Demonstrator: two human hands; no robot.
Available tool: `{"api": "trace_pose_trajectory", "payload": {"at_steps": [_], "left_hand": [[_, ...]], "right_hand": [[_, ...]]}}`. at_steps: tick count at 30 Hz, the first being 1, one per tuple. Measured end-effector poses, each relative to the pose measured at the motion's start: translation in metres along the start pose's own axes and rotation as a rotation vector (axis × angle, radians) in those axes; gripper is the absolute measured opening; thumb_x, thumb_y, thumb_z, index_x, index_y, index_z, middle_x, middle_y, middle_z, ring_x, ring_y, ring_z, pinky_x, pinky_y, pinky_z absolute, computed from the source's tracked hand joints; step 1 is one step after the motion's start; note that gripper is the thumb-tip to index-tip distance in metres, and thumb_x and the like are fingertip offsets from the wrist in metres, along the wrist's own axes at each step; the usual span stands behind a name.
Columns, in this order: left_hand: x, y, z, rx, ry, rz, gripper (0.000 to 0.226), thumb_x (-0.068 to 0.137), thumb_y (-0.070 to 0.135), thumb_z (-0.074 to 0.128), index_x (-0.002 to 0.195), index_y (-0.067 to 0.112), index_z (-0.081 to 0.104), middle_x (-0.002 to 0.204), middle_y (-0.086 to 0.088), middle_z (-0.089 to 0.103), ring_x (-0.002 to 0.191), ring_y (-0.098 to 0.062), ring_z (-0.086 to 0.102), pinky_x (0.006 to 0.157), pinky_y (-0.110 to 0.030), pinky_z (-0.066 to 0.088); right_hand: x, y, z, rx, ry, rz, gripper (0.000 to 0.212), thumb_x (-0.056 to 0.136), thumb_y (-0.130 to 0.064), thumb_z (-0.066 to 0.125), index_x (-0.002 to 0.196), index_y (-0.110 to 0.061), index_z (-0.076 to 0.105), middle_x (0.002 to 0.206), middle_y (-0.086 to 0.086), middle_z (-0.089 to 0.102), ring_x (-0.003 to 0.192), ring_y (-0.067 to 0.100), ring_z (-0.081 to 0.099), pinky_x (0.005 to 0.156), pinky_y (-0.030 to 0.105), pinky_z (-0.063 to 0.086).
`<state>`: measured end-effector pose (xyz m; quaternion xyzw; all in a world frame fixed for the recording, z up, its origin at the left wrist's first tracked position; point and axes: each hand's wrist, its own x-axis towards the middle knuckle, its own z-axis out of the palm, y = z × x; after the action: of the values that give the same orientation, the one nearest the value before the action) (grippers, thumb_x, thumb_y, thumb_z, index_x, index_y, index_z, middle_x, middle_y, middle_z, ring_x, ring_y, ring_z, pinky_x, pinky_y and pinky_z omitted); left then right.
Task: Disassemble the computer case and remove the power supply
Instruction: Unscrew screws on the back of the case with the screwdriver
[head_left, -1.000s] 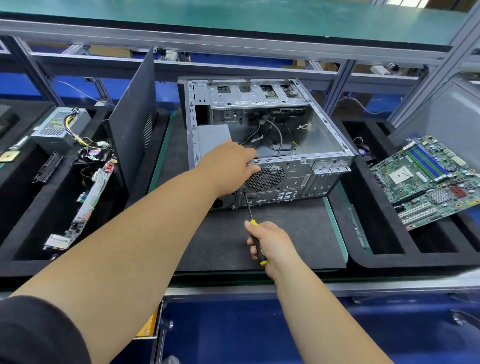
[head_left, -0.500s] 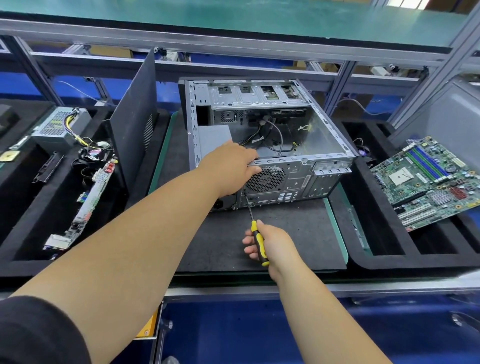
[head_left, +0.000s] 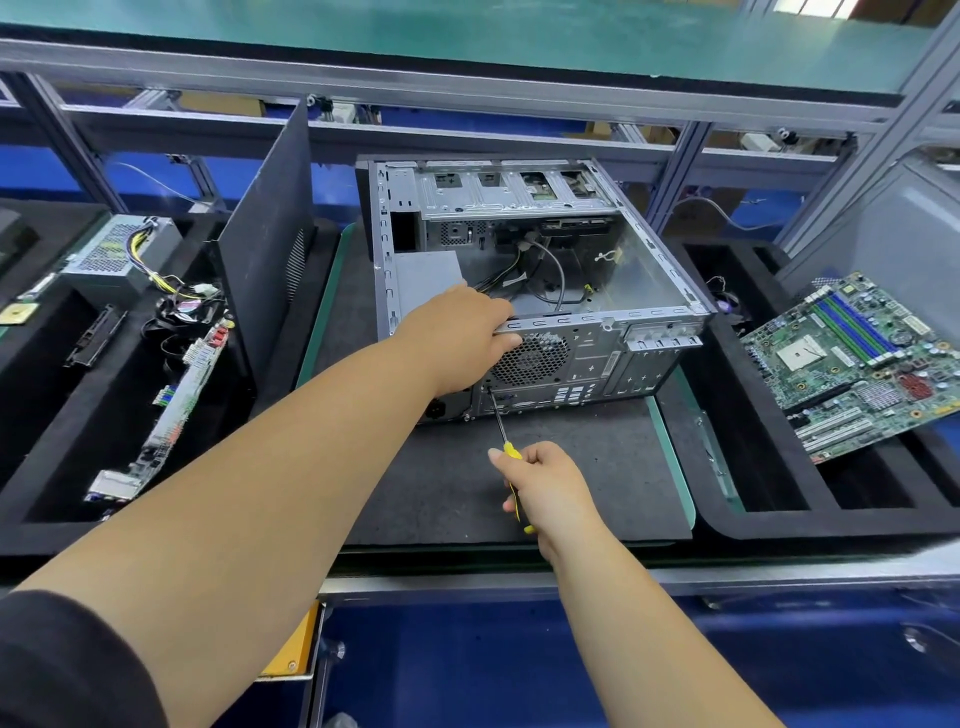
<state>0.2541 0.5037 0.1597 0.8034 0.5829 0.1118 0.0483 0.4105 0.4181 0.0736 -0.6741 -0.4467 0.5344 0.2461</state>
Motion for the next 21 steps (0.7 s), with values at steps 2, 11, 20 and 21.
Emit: {"api": "trace_pose_trajectory", "payload": {"at_steps": [2,11,20,21], "left_hand": [[-0.002,0.002,-0.001,0.022,0.008,-0.004,0.028,0.099,0.047,0.041,0.082,0.024,0.040,0.075,0.007,0.041,0.089,-0.020,0.041,0.067,-0.034,0.036],[-0.035,0.008,-0.003,-0.194,0.390,0.079,0.041,0.098,0.027,0.051,0.135,0.011,0.051,0.128,-0.003,0.057,0.122,-0.020,0.045,0.106,-0.025,0.029],[-0.082,0.028,0.059,-0.560,0.255,-0.310,0.008,0.092,0.031,0.052,0.088,0.033,0.059,0.082,0.015,0.063,0.078,-0.004,0.056,0.070,-0.026,0.048],[-0.081,0.029,0.066,-0.674,0.201,-0.447,0.009,0.091,0.030,0.055,0.086,0.033,0.061,0.082,0.013,0.066,0.079,-0.004,0.059,0.072,-0.028,0.050]], "right_hand": [[0.001,0.000,-0.001,-0.014,-0.007,0.000,0.030,0.090,-0.044,0.066,0.093,-0.017,0.052,0.072,-0.001,0.061,0.056,0.011,0.055,0.046,0.021,0.039],[0.004,0.000,-0.004,-0.017,-0.028,-0.008,0.029,0.090,-0.044,0.065,0.094,-0.018,0.052,0.073,0.000,0.062,0.058,0.012,0.056,0.043,0.021,0.040],[0.004,0.004,-0.006,0.000,-0.052,-0.028,0.025,0.091,-0.043,0.064,0.096,-0.022,0.054,0.079,0.000,0.063,0.057,0.010,0.057,0.052,0.026,0.045],[0.004,0.005,-0.007,-0.005,-0.051,-0.031,0.025,0.091,-0.044,0.064,0.095,-0.022,0.054,0.078,0.000,0.063,0.057,0.010,0.057,0.053,0.026,0.045]]}}
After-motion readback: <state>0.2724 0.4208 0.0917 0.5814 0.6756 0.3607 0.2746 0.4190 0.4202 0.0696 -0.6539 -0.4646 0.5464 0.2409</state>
